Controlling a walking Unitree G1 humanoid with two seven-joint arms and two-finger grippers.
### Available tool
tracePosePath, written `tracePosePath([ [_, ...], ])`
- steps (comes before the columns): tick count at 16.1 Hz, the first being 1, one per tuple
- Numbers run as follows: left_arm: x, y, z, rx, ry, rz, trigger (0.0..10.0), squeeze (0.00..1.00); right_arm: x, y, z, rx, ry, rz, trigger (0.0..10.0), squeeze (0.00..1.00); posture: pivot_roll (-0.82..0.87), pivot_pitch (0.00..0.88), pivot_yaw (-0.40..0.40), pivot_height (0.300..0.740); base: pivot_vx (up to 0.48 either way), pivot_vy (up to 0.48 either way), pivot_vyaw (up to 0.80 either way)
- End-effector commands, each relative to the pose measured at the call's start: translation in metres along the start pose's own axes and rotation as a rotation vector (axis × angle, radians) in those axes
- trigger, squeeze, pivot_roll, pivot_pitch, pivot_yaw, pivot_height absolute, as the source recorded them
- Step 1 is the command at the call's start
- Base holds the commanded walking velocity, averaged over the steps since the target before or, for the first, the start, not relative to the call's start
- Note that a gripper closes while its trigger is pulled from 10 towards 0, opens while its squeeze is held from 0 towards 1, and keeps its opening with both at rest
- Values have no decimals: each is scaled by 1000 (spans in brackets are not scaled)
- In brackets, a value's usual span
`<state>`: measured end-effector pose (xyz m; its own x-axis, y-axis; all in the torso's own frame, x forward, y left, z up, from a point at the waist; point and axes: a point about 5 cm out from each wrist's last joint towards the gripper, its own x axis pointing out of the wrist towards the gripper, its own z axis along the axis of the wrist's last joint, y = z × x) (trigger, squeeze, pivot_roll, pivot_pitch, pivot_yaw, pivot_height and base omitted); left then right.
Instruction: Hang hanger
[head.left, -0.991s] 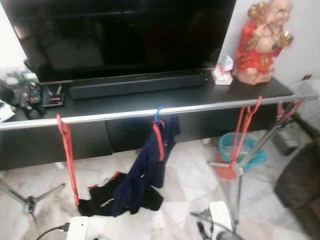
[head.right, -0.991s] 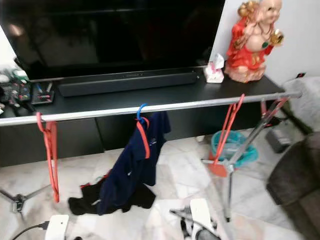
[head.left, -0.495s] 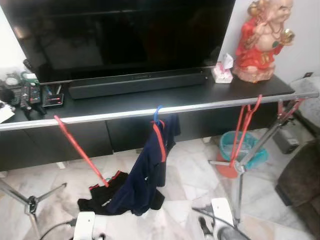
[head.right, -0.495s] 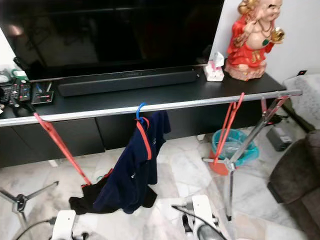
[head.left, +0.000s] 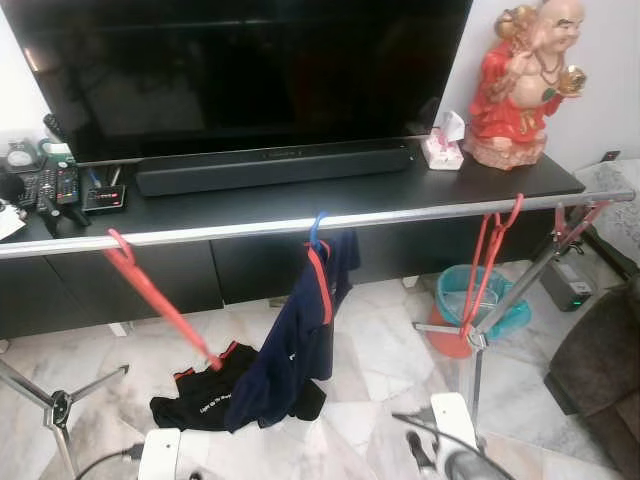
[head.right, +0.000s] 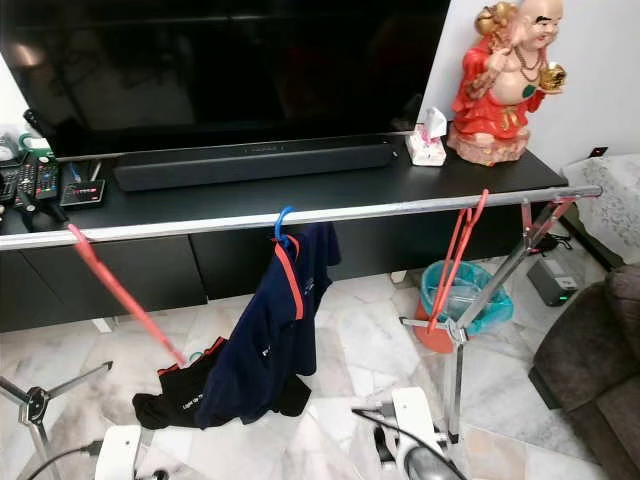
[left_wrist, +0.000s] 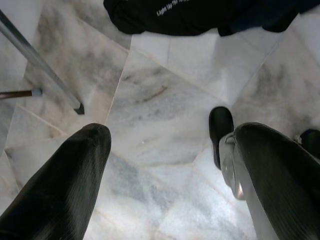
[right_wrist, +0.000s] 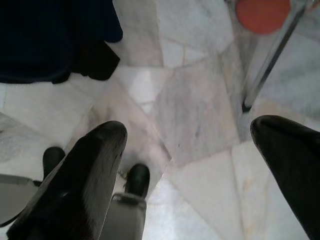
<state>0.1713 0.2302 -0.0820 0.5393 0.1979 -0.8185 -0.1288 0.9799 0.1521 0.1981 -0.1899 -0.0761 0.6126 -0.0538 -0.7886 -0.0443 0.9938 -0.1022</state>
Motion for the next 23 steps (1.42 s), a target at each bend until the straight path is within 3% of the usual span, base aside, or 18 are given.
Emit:
tracePosePath([
  [1,-1,0,-10,-10,40,-4,10000,0,-2,-2,-10,49,36,-21,10000,0,-16,0,-47,740,0,0,0],
  [3,-2,0,-15,-14,54,-7,10000,0,-3,-7,-16,132,43,-66,10000,0,-30,0,-44,740,0,0,0],
  [6,-3,-2,-21,-19,64,-16,10000,0,-5,-11,-21,104,51,-66,10000,0,-66,0,-33,740,0,0,0],
  [13,-6,-9,-33,-14,91,-38,10000,0,-9,-14,-36,156,70,-101,10000,0,-81,0,-25,740,0,0,0],
  [19,-11,-42,-46,-6,121,-82,10000,0,-11,-14,-40,166,80,-104,10000,0,-95,0,-8,740,-297,0,0],
  [23,-10,-28,-44,-11,113,-72,10000,0,-10,-12,-38,169,76,-102,10000,0,-92,0,-8,740,-328,0,0],
])
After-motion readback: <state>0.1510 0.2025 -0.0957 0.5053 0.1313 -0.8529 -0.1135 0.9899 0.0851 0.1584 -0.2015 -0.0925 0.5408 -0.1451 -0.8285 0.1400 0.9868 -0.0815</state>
